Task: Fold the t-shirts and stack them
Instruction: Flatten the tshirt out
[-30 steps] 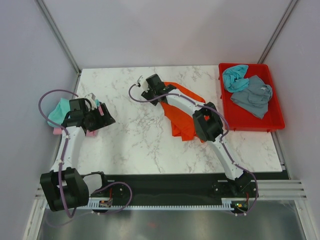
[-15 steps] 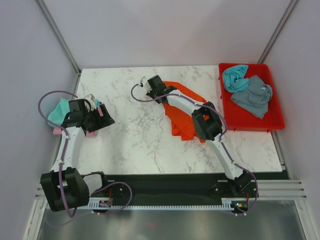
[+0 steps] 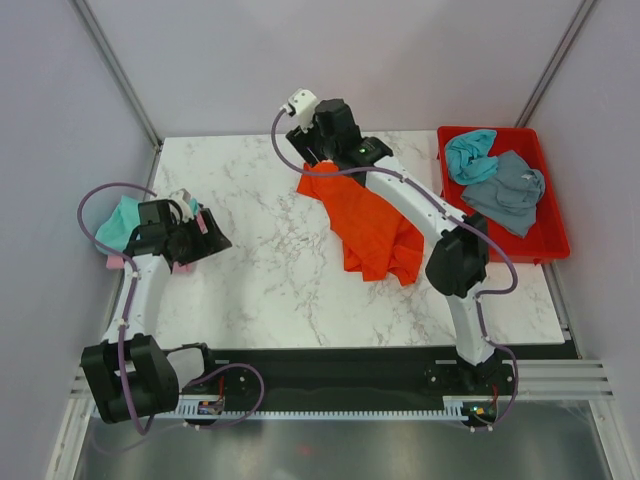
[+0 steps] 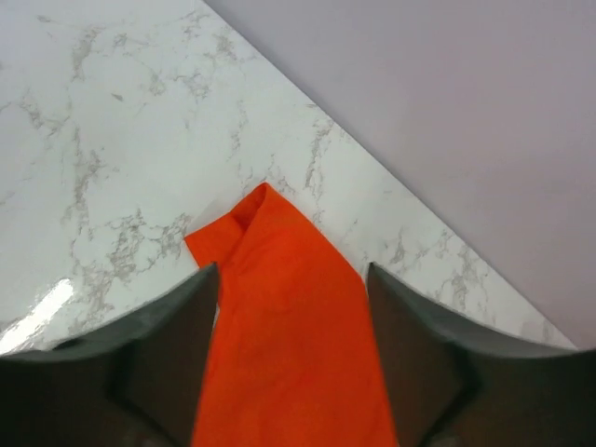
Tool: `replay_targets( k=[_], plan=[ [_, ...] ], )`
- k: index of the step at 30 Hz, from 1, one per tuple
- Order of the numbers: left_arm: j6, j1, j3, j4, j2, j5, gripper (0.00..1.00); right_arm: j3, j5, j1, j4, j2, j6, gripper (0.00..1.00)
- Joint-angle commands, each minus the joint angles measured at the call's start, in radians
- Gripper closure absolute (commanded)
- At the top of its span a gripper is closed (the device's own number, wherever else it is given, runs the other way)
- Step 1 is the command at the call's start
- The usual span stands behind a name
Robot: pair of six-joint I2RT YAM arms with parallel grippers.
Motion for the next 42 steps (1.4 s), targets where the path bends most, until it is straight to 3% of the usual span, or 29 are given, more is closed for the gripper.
replay_targets(
  k=[1, 5, 10, 14, 42],
  plan=[
    [-0.030, 0.004, -0.008, 0.029, -0.015, 0.049, 0.14, -0.037, -0.113, -0.008, -0.053, 0.049, 0.097, 0.21],
    [-0.027, 0.004, -0.023, 0.024, -0.056, 0.058, 0.14, 0.010, -0.322, -0.082, -0.070, 0.108, 0.274, 0.18],
    [-0.025, 0.004, -0.038, 0.018, -0.098, 0.053, 0.14, 0.066, -0.400, -0.126, -0.072, 0.190, 0.273, 0.23],
    [-0.025, 0.026, -0.038, 0.018, -0.098, 0.060, 0.14, 0.112, -0.449, -0.154, -0.073, 0.247, 0.253, 0.18],
    [-0.030, 0.073, -0.034, 0.012, -0.055, 0.058, 0.14, 0.179, -0.359, -0.154, -0.040, 0.453, 0.207, 0.27]
  ],
)
